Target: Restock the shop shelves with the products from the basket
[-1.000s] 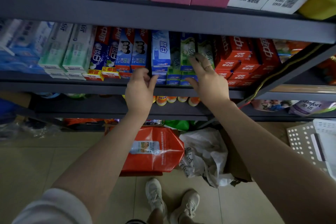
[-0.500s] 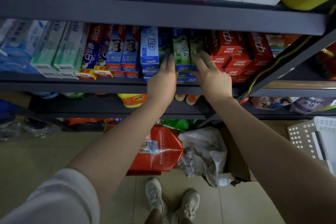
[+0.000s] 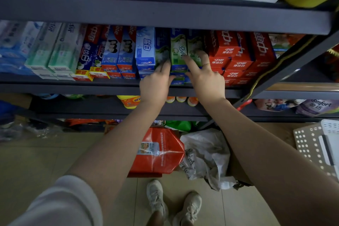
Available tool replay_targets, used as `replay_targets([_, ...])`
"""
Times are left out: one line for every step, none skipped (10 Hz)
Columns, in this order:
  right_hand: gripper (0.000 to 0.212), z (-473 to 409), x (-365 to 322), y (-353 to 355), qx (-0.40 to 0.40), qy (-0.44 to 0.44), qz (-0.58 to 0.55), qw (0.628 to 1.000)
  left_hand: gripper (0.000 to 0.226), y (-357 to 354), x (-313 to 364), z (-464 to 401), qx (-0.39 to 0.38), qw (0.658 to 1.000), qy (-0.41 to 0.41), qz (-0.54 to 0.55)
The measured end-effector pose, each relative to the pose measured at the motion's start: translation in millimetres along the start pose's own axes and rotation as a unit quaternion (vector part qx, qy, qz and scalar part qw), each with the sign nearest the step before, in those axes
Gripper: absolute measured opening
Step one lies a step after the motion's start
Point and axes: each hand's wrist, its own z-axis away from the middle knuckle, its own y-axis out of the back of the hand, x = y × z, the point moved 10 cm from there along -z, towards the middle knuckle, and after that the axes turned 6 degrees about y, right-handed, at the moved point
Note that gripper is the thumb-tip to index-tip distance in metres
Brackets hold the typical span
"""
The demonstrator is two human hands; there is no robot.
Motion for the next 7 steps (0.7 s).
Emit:
replay_targets([0.067, -3, 1, 0, -0.013, -0.018, -0.046, 0.999, 0.047, -4, -3, 0, -0.021, 0.999, 0.011, 0.047])
replay_targets([0.072, 3, 1, -5, -0.045, -0.024, -0.076, 0.996, 0.043, -13, -7, 3, -0.052, 0.994, 0.018, 0.094])
replay_targets([0.082, 11, 2, -2, -0.040, 0.003, -0.059, 0.997, 0.038, -16, -9, 1, -0.062, 0.991, 0.006, 0.119])
replay_targets([0.078, 8, 4, 1, -0.050, -0.001, -0.058, 0.997, 0.036, -14, -7, -5, -0.063, 0.990, 0.005, 0.123])
replay_targets([0.068, 6, 8, 6, -0.050, -0.030, -0.065, 0.996, 0.040, -4, -6, 1, -0.049, 0.991, 0.023, 0.120])
replay_targets([0.052, 30, 7, 22, -0.028, -0.019, -0.074, 0.997, 0.038, 16, 1, 22, -0.010, 0.994, -0.010, 0.110])
replay_targets([0.032, 58, 17, 47, -0.045, -0.033, -0.097, 0.994, 0.028, 30, 8, 36, -0.030, 0.988, -0.035, 0.147])
